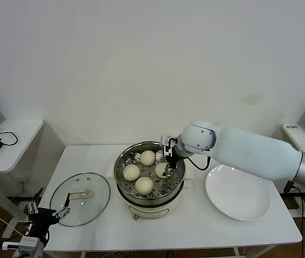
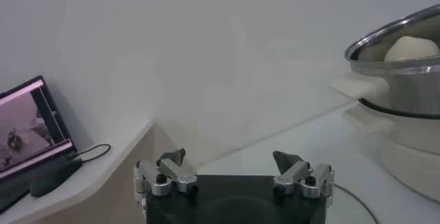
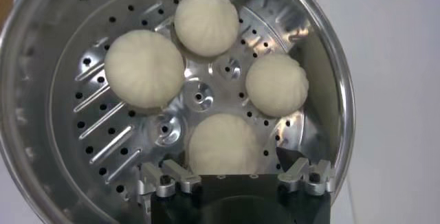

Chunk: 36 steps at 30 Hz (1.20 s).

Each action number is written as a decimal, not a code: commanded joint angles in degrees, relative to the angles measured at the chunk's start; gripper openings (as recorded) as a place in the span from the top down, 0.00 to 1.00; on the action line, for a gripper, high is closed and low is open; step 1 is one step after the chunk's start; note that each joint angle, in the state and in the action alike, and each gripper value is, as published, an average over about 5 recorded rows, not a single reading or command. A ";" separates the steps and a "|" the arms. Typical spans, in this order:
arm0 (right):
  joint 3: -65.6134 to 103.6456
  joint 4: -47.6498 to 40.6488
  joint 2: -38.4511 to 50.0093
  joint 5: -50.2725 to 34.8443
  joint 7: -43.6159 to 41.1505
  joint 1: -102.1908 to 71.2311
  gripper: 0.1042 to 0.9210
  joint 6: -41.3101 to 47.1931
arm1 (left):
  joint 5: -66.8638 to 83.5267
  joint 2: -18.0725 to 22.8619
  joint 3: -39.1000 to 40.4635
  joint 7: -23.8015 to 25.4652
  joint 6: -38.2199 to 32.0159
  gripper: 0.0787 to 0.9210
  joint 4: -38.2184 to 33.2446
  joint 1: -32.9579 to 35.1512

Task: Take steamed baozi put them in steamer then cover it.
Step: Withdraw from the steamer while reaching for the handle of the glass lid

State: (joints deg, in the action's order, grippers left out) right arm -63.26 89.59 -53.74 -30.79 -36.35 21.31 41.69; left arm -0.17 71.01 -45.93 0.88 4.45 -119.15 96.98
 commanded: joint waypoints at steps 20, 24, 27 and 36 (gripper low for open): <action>81.11 21.05 8.58 13.53 35.53 -80.38 0.12 -38.73 | 0.10 0.22 1.59 -1.20 -1.69 0.12 1.57 -1.20; 96.77 22.56 -3.62 18.40 32.15 -93.70 0.12 -47.20 | -0.68 0.18 2.45 -1.96 -2.34 0.12 2.97 -1.65; 105.63 23.05 -13.03 18.84 29.30 -100.41 0.12 -51.43 | -3.06 -0.01 2.94 -2.78 -2.96 0.12 4.13 -2.40; 115.77 26.89 -25.36 14.12 26.64 -111.15 0.12 -52.91 | -43.70 -1.43 1.77 -8.53 -10.89 0.12 8.25 -3.92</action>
State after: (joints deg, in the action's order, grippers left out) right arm 27.07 111.93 -62.16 -18.57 -8.57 -64.31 -0.73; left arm -7.39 70.38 -43.25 -2.97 0.16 -114.47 93.86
